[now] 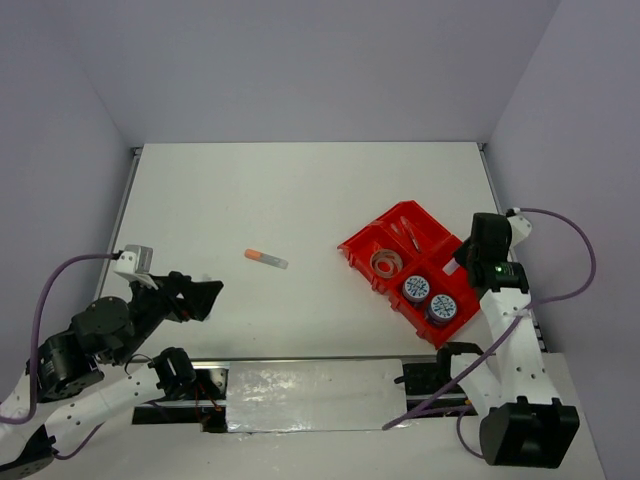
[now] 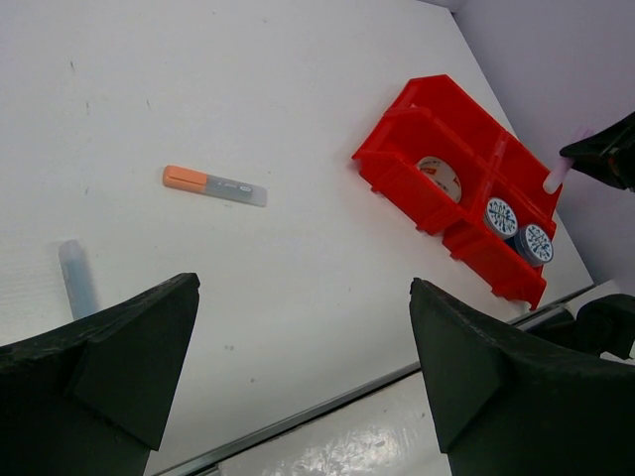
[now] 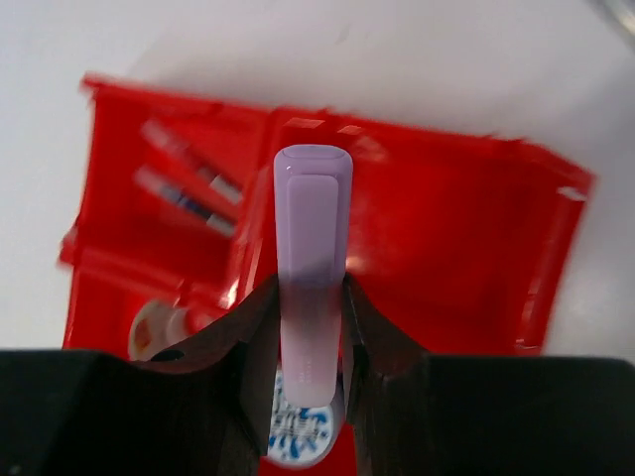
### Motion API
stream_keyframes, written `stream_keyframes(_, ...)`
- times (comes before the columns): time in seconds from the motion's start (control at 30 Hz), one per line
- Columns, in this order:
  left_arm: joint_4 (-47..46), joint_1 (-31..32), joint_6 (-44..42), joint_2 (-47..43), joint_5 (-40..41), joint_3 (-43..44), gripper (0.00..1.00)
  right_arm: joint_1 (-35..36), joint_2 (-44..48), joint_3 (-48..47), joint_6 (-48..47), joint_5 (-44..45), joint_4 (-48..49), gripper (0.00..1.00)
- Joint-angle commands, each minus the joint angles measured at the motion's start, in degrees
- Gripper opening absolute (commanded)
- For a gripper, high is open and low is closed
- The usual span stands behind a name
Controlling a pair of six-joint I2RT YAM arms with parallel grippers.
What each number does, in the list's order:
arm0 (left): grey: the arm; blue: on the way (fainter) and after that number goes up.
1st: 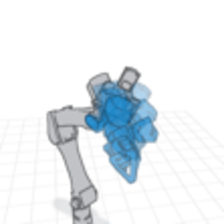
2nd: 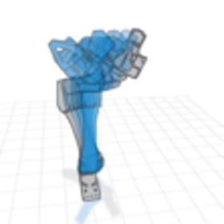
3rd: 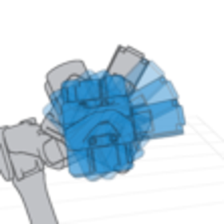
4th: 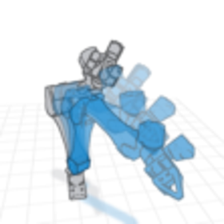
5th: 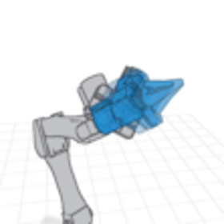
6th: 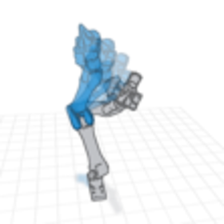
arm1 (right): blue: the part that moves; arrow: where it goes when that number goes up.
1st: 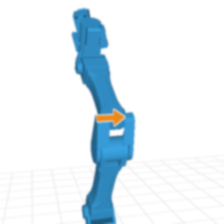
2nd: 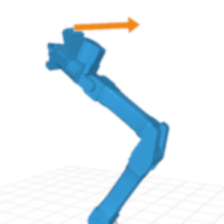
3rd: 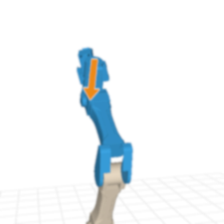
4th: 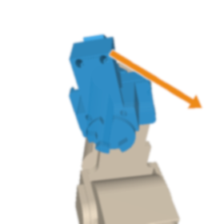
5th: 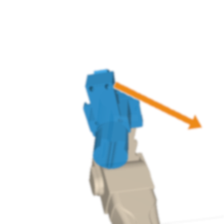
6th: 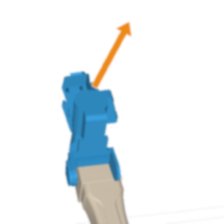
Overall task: Sort the stationery into containers
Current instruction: Place the stationery in the storage box.
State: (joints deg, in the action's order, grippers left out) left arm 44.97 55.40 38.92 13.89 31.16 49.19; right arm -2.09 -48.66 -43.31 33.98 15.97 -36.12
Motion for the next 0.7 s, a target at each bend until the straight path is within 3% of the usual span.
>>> stream_keyframes(0.0,-2.4,0.3,-1.8,1.3,-0.9,0.9,0.99,-4.6,-0.5,-0.5,2.8,7.5,1.0,0.0)
stream_keyframes(0.27,-2.4,0.3,-1.7,1.2,-0.8,0.7,0.99,-7.1,-6.1,-0.3,2.0,6.4,4.8,0.01)
stream_keyframes(0.67,-3.0,0.3,-2.4,2.7,-2.2,0.6,0.99,-7.1,-11.1,1.6,-0.1,2.1,11.2,0.12)
